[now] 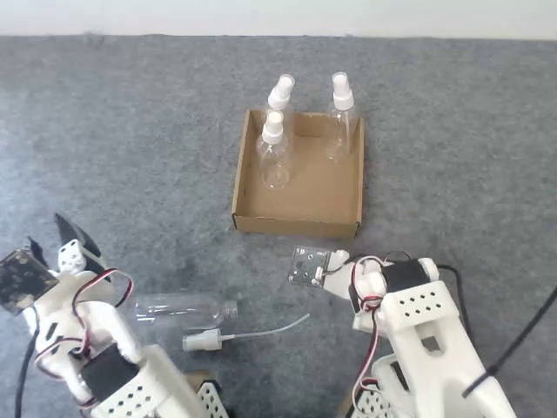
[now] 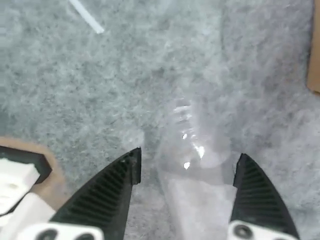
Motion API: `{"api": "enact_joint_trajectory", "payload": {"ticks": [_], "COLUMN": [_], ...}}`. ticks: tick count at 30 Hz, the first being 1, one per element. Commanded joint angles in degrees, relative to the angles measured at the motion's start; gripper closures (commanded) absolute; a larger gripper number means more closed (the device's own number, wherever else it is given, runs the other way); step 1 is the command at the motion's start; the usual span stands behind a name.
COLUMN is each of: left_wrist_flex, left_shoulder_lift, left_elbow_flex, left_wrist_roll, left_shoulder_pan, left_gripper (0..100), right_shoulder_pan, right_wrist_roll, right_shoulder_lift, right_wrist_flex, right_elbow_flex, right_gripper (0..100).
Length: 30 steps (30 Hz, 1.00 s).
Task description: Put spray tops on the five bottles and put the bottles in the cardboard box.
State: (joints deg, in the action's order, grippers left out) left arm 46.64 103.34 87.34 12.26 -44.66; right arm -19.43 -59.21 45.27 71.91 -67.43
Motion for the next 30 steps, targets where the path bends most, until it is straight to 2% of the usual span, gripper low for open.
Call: {"api": "enact_joint_trajectory", "payload": {"ticks": [1, 8, 14, 23, 30], "left_wrist_flex": [-1.8, -1.8, -1.8, -1.8, -1.8], "left_shoulder_lift": [1.1, 1.1, 1.1, 1.1, 1.1], "left_elbow_flex": [-0.5, -0.5, -0.5, -0.5, -0.5], "left_wrist_roll": [-0.5, -0.5, -0.5, -0.5, -0.5], "left_shoulder_pan": [-0.1, -0.1, 0.0, 0.0, 0.0], "left_gripper": [84, 84, 84, 84, 84], "right_shoulder_pan": [0.1, 4.4, 5.2, 5.2, 5.2], "right_wrist_roll": [-5.6, -6.2, -4.8, 18.5, 28.6], "right_shoulder_lift": [1.3, 1.3, 1.8, 1.4, 1.4], "right_wrist_flex": [-2.0, -11.9, -12.0, -11.9, -12.2], "right_elbow_flex": [-2.1, -6.4, -6.2, 0.0, 0.1], "right_gripper": [74.2, 84.1, 83.8, 85.4, 85.4]}}
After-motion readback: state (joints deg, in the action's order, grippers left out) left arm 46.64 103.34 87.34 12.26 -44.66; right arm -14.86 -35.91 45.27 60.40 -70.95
